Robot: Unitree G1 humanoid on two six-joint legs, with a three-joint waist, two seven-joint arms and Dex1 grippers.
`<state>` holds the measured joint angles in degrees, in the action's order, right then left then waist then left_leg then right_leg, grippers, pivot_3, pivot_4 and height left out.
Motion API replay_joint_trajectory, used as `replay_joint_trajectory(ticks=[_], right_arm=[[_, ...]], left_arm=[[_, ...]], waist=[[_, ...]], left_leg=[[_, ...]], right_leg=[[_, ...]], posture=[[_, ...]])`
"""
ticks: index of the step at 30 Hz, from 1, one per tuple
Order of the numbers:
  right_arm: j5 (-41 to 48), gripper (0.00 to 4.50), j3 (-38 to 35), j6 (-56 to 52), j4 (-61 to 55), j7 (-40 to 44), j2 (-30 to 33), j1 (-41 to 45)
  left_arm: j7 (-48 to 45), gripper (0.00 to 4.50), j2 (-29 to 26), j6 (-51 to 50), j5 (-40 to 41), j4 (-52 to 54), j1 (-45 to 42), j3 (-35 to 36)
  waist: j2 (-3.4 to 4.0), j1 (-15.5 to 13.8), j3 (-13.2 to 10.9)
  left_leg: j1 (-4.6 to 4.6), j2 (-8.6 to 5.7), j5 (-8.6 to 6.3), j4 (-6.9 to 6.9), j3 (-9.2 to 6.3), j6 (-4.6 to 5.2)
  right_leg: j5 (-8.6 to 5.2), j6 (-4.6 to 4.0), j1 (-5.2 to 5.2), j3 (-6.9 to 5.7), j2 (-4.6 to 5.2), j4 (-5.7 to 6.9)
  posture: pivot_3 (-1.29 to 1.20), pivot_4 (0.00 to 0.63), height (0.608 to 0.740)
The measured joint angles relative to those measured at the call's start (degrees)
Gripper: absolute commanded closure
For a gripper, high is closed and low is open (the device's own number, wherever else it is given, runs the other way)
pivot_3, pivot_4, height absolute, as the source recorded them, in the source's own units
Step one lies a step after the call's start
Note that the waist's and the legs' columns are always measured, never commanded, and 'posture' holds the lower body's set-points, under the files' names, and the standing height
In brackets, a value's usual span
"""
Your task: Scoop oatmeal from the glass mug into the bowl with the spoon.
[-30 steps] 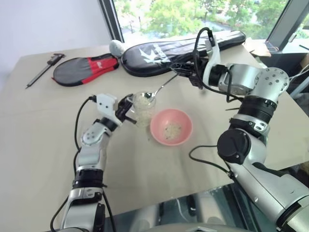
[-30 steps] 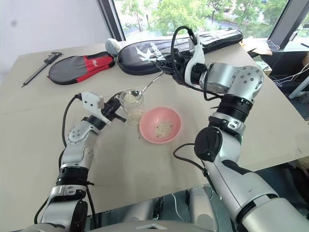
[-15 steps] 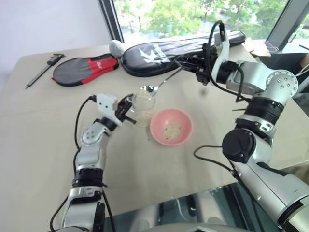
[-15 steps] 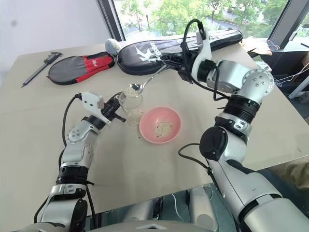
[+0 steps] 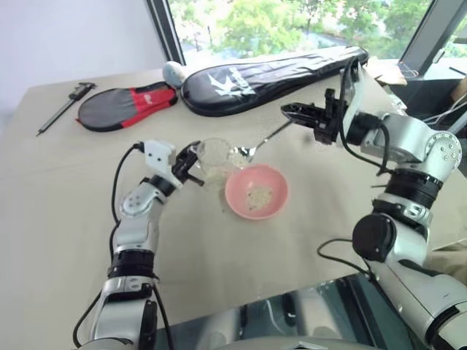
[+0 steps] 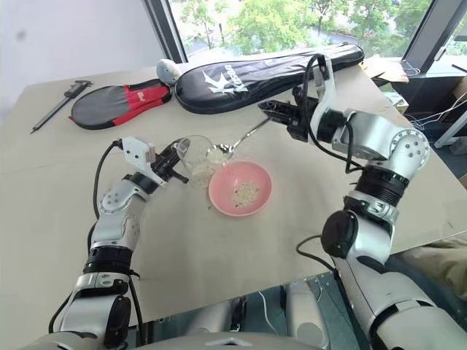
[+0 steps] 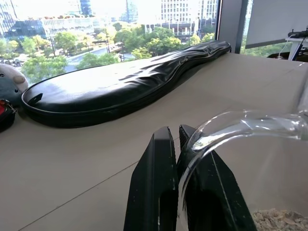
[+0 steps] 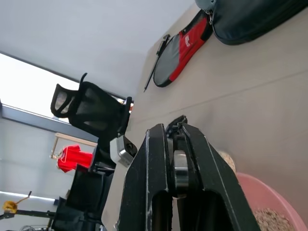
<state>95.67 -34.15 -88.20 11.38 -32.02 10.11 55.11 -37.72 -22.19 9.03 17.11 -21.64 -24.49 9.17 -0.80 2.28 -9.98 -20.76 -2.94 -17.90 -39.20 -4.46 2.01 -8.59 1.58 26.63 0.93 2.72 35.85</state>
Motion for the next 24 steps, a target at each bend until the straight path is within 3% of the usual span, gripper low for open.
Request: replay_joint_trajectory(ticks=[3,7,13,20,24], right_arm=[[3.9,4.50,6.8,2.5,-2.7,-0.9,5.7,-2.8],[1.7,4.50,14.2,4.4,-8.8,2.6,11.1,-3.3],[-15.3,4.50,28.3,7.8,-21.3,19.2,18.4,-3.1],[-39.2,4.50,46.7,21.1,-35.9,42.5,29.1,-0.6],[-45.2,4.50,50.0,24.9,-37.8,49.8,30.6,-0.6]], left_arm=[[0.0,4.48,-0.1,0.2,0.1,-0.4,-0.1,0.1],[-0.1,4.48,-0.2,0.4,0.2,-1.0,-0.2,0.3],[-0.3,4.48,-0.2,0.6,0.2,-1.8,-0.7,0.1],[0.1,4.48,-0.2,0.8,0.2,-1.9,-0.8,-0.1],[0.5,4.48,-0.2,0.9,0.2,-1.9,-0.7,-0.2]], waist=[[0.00,0.0,0.0],[0.01,0.1,0.0],[0.01,0.0,0.0],[0.00,-0.1,0.0],[0.00,-0.2,0.0]], left_leg=[[0.02,0.00,0.00,0.00,0.06,0.01],[0.10,0.09,0.00,-0.01,0.11,0.02],[0.08,0.09,0.00,-0.08,0.12,0.02],[0.08,0.09,0.00,-0.08,0.07,0.00],[0.08,0.08,0.01,-0.09,0.06,-0.01]], right_leg=[[0.00,0.01,-0.02,0.03,-0.02,0.00],[-0.01,0.02,-0.08,0.08,-0.15,-0.01],[-0.02,0.04,-0.09,0.08,-0.39,-0.08],[-0.03,0.05,-0.09,0.04,-0.38,-0.16],[-0.02,0.05,-0.09,0.04,-0.35,-0.16]], posture=[[0.00,0.150,0.740],[0.00,0.150,0.740],[0.00,0.150,0.740],[0.00,0.150,0.740],[0.00,0.150,0.740]])
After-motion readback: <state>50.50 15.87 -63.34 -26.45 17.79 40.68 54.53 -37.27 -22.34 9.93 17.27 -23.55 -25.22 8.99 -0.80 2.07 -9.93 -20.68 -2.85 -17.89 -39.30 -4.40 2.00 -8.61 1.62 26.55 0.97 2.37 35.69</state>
